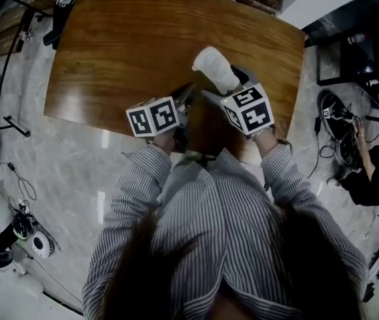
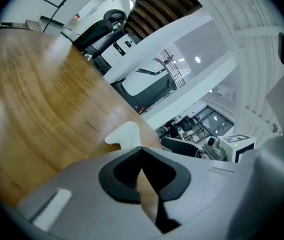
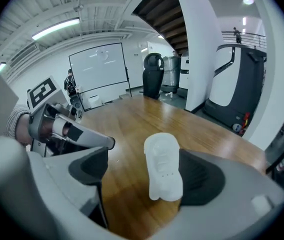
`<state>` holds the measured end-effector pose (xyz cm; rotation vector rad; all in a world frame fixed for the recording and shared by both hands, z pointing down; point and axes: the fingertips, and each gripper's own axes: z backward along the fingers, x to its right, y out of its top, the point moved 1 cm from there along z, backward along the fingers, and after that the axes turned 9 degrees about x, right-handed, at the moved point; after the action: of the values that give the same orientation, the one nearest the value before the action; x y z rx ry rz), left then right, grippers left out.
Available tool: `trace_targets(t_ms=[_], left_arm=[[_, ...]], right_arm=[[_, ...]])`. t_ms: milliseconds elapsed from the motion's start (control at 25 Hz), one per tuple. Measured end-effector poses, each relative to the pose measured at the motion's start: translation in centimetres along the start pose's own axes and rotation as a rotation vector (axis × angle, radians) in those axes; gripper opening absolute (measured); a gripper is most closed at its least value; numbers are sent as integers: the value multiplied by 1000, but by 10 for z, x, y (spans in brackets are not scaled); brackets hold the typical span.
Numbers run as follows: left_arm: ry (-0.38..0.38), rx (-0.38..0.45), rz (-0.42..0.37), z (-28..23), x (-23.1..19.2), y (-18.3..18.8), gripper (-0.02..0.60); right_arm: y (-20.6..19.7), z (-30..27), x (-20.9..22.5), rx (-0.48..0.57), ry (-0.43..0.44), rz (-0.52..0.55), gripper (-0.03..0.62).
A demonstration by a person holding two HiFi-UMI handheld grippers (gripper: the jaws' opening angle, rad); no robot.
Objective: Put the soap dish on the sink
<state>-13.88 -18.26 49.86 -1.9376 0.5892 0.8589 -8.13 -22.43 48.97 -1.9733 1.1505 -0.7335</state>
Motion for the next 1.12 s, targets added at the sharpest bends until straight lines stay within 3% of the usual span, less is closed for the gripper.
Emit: trace_targets(t_ms=[360,560,640,800,1120], left_arm=[[-78,22,-58,15,49,-8,-6],[-85,21,-56,20,58,-17,-6],[-86,21,-53,22,60,-21,-6],[-91,10,-44,23,63,-30,-6],[-107,-17,-64,22,72,-41,-6]], right_arm=[[2,52,-22,201,42,-147,389],[-8,67,-24,249,50,-245,253],[-7,71,-26,262,53,-243,212],[-2,78,-28,303,55,-238,58],[-10,82,-33,289,42,-235,3]])
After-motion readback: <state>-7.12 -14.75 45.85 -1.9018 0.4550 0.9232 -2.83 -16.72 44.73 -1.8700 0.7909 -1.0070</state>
